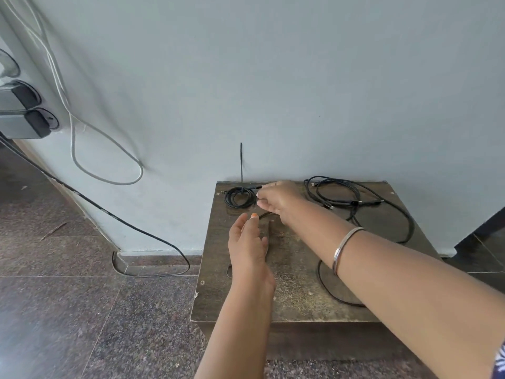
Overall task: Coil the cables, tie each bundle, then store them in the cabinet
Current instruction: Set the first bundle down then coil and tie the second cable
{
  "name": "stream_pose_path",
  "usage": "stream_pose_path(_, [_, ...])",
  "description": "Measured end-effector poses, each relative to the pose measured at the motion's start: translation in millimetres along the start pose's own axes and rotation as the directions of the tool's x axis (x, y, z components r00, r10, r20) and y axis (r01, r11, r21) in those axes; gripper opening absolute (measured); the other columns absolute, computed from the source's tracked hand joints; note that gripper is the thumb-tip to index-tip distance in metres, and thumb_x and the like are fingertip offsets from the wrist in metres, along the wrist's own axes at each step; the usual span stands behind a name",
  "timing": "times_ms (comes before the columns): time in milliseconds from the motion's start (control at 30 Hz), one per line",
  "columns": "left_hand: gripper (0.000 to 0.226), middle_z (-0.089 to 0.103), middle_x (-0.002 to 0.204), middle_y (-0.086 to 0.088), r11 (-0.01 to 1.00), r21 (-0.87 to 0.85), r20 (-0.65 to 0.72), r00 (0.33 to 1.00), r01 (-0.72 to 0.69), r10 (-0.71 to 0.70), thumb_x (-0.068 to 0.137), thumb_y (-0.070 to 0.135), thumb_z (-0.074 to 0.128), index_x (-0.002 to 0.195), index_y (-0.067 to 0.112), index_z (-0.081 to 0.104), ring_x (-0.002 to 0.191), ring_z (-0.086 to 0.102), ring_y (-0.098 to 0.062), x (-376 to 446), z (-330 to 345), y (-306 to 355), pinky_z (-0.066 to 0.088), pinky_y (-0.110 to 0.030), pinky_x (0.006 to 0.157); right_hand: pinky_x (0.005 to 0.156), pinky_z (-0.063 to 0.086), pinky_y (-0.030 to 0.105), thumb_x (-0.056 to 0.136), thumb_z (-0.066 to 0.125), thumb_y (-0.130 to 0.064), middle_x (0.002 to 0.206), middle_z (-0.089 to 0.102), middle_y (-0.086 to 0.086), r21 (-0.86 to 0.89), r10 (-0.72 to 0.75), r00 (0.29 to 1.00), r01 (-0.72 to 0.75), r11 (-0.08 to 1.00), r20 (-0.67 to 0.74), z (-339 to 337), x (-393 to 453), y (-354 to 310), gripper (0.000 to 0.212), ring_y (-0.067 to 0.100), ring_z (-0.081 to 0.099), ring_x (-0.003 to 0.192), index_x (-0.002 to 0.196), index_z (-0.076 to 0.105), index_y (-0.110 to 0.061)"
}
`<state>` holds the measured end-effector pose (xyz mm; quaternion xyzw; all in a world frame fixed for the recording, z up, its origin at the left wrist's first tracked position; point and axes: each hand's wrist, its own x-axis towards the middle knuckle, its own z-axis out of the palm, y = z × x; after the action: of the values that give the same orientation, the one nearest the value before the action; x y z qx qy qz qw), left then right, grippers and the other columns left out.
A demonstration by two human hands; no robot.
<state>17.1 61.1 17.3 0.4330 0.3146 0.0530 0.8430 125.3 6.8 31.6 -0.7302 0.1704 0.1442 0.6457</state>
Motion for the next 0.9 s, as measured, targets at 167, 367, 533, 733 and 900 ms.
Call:
stream_pose_path(167, [0.018,0.060,0.100,0.006,0.996,0.087,0.032,0.999,0.005,-0.008,0.094,0.020,0.057,0.111,0.021,0.060,0.098,0.056,-0.009,-5,1,-3,0.046,-0.023,0.077,0.073,0.057,0.023,0.086,0.067,-0.004,0.089,0.066,0.007,-0.010,-0.096,0.987,0.098,0.995,0.132,-49,-36,-11,0.019,0.016,0.065,0.077,0.104,0.063,-0.003])
stream_pose_path(367, [0.014,0.061,0.091,0.003,0.965,0.263,0.106,0.994,-0.001,-0.028,0.092,0.018,0.058,0.104,0.017,0.064,0.081,0.055,-0.010,-13,2,-11,0.045,-0.024,0.071,0.072,0.058,0.024,0.084,0.071,-0.013,0.089,0.071,0.002,0.143,-0.199,0.971,0.180,0.973,0.134,-115,-100,0,0.019,0.014,0.069,0.080,0.103,0.069,-0.010])
stream_pose_path(533, [0.012,0.069,0.097,-0.002,0.882,0.463,0.280,0.958,-0.087,-0.052,0.088,0.021,0.064,0.099,0.018,0.067,0.092,0.063,-0.014,-25,7,-22,0.048,-0.031,0.086,0.074,0.057,0.024,0.087,0.068,-0.016,0.093,0.072,0.002,-0.002,-0.235,0.971,0.235,0.972,-0.036,-158,-122,37,0.015,0.014,0.071,0.086,0.102,0.069,-0.017])
stream_pose_path(733, [0.005,0.067,0.084,0.006,0.650,0.676,0.426,0.904,-0.347,0.038,0.089,0.027,0.061,0.088,0.029,0.066,0.073,0.058,-0.007,-26,10,-32,0.042,-0.020,0.062,0.072,0.056,0.027,0.087,0.067,-0.014,0.082,0.070,-0.004,-0.294,-0.225,0.961,0.172,0.940,-0.158,-178,-107,86,0.014,0.010,0.069,0.079,0.097,0.069,-0.023])
stream_pose_path(900, [0.006,0.064,0.080,0.013,0.464,0.749,0.507,0.860,-0.474,0.060,0.090,0.026,0.060,0.090,0.030,0.065,0.073,0.059,-0.002,-20,7,-41,0.044,-0.019,0.063,0.067,0.051,0.026,0.087,0.065,-0.018,0.079,0.068,-0.014,-0.629,-0.338,0.927,0.166,0.759,-0.163,-194,-84,92,0.012,0.005,0.064,0.078,0.092,0.068,-0.029])
